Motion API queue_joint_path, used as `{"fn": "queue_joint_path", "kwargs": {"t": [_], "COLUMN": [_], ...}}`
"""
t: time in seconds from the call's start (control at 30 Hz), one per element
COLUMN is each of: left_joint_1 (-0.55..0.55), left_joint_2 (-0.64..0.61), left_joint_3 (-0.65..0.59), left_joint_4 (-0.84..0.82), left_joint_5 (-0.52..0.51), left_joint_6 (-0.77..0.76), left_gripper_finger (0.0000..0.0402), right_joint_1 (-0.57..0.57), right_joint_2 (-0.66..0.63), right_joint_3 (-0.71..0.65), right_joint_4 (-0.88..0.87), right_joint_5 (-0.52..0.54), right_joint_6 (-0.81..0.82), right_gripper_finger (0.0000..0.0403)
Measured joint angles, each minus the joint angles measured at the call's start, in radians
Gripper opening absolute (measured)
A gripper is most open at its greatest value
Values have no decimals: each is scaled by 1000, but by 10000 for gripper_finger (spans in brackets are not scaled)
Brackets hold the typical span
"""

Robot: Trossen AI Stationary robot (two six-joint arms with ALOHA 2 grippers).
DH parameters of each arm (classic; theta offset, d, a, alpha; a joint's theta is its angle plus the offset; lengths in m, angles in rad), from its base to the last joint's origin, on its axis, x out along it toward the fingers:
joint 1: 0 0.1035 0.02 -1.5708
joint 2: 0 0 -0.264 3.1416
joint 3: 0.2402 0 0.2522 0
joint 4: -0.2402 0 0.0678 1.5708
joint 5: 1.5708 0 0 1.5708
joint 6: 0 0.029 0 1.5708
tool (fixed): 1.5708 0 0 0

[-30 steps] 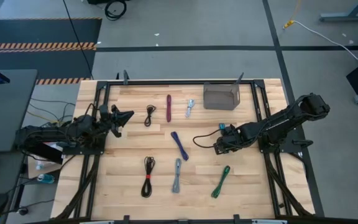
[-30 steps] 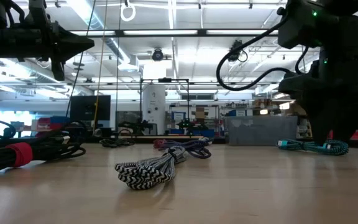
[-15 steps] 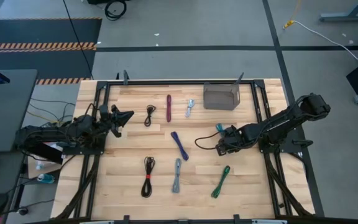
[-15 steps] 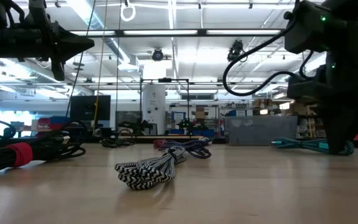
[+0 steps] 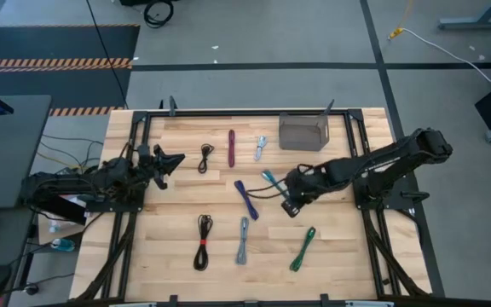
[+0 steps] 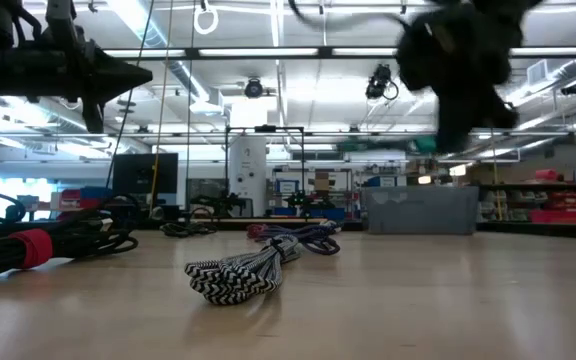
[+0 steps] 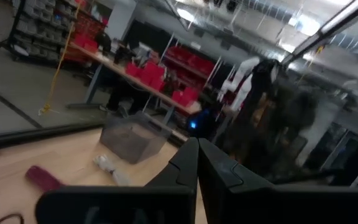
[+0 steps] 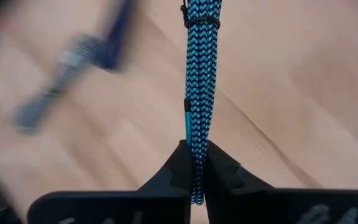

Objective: Pick and place USB-C Cables
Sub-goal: Put the black and blue charger cable into the black bin

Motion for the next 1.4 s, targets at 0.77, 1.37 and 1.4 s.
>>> {"fn": "queue_joint_path", "kwargs": {"t": [0.77, 1.37, 1.4], "left_joint_1": [0, 113, 122], "left_joint_2": [812, 1203, 1205], "left_joint_3": [700, 1143, 1156], "left_joint_4": [-43, -47, -35], "left_joint_5": [211, 443, 467], "left_joint_6": [247, 357, 359], "left_gripper_finger": [149, 263, 263], "right_joint_1": [-78, -30, -31], "right_joint_2": [-32, -111, -111], "right_joint_3": [446, 446, 446], "right_joint_4": [-133, -113, -117], "right_joint_5": [156, 215, 215], "right_joint_6": [-415, -538, -538], "right_gripper_finger": [18, 18, 18]}}
